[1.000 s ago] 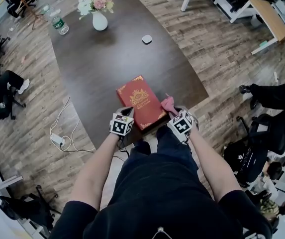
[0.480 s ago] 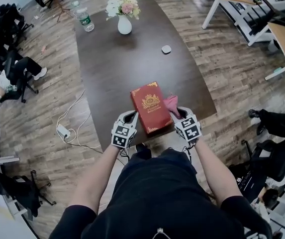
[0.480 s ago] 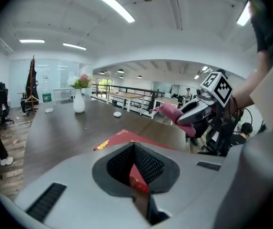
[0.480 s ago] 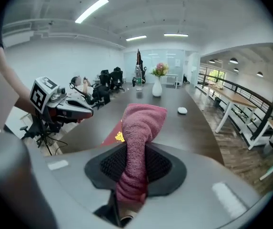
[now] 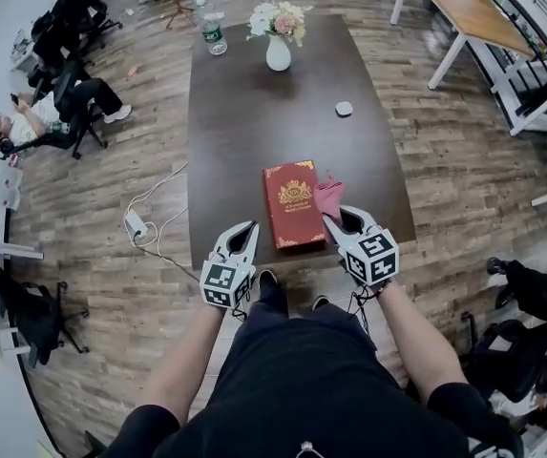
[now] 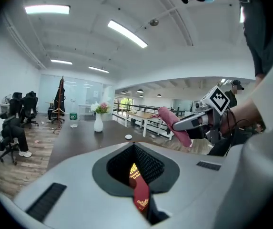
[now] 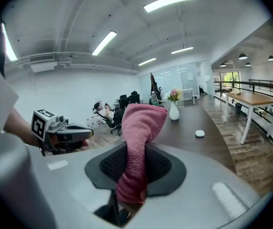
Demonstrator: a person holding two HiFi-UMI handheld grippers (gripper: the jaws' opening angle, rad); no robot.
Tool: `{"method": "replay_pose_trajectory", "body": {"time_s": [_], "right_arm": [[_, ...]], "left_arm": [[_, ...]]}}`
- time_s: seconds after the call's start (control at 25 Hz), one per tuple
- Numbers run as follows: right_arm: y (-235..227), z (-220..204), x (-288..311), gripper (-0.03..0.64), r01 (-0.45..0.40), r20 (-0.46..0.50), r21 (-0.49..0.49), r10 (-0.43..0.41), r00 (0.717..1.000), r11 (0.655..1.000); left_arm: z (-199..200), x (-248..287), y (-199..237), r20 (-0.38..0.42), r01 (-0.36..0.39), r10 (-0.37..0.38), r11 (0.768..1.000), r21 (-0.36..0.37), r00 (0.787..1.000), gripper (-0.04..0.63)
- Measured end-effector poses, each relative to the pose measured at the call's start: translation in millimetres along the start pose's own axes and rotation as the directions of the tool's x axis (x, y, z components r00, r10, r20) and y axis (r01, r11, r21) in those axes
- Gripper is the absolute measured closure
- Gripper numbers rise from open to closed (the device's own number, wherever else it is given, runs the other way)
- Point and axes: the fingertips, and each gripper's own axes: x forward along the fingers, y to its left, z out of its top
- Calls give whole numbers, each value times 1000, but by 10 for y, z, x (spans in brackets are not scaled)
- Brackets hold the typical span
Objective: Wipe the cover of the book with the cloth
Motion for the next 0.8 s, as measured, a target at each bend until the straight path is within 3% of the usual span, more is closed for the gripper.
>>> {"method": "replay_pose_trajectory", "body": {"time_s": [0.2,0.52,0.8], "right_arm": [[238,252,-374,512,-56,74,-85,63,995,995],[456,484,-949,515,-74,147,-150,97,984,986],[650,612,-1264,515,-55,123,-209,82,989,976]], "left_arm": [[204,-311,-236,70,-96,98,995,-25,993,600],[462,-721,-650,150,-159,166,985,-62,975,600],[865,-1011,-886,189,-153,156,988,-30,970,600]]}}
